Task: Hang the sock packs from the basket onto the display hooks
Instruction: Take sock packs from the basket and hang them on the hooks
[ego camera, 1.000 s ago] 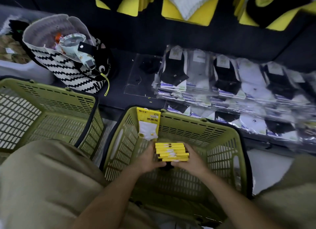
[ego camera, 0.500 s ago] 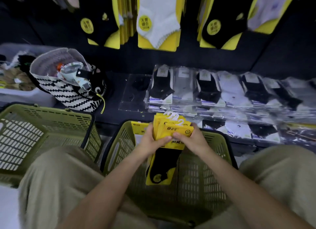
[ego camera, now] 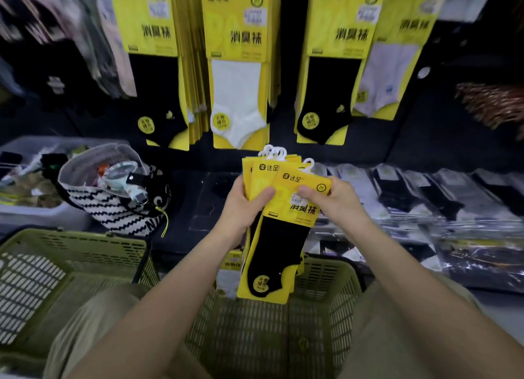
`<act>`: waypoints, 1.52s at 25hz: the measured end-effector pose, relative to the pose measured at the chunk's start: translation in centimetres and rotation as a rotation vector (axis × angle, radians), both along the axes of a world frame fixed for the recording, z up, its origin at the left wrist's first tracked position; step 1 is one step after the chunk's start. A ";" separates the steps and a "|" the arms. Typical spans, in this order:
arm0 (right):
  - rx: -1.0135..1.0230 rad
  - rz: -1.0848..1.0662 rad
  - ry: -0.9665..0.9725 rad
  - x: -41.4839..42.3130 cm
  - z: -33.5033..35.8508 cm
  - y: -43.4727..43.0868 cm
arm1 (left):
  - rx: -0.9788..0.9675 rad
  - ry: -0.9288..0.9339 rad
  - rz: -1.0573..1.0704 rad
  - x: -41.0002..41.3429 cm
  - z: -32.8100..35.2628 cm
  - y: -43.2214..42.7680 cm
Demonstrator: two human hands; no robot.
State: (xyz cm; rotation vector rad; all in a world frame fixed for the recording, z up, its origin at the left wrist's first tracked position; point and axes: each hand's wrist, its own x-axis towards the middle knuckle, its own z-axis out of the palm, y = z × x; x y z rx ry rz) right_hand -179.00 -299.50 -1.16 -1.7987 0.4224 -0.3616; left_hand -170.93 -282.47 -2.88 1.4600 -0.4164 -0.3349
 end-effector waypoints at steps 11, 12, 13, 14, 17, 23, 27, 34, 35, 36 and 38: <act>0.144 -0.148 -0.305 2.2 12.6 -3.9 | -0.149 -0.180 0.120 3.0 12.2 -3.7; 0.174 -0.153 -0.330 2.7 13.9 -4.6 | -0.153 -0.199 0.133 3.5 13.2 -3.8; 0.217 -0.147 -0.347 3.2 15.1 -5.4 | -0.169 -0.213 0.144 3.9 14.2 -3.9; 0.243 -0.136 -0.355 3.6 16.6 -6.2 | -0.190 -0.230 0.153 4.4 15.2 -3.9; 0.201 -0.187 -0.348 4.9 20.0 -7.8 | -0.206 -0.275 0.184 5.5 17.0 -3.4; -0.169 -0.243 -0.258 8.1 21.8 -7.9 | -0.153 -0.318 0.209 6.2 18.1 -2.6; -0.206 -0.258 -0.185 8.8 21.6 -7.2 | -0.132 -0.322 0.200 6.1 18.8 -2.9; -0.295 -0.331 -0.409 5.9 20.8 -5.9 | -0.121 -0.320 0.159 4.7 19.4 -4.8; -0.277 -0.232 -0.413 5.8 21.0 -4.9 | -0.123 -0.319 0.151 4.5 19.5 -5.2; -0.287 -0.170 -0.383 5.9 21.0 -4.2 | -0.126 -0.322 0.144 4.2 19.4 -5.7; -0.256 -0.144 -0.364 6.0 21.2 -3.5 | -0.126 -0.323 0.138 3.7 19.3 -6.6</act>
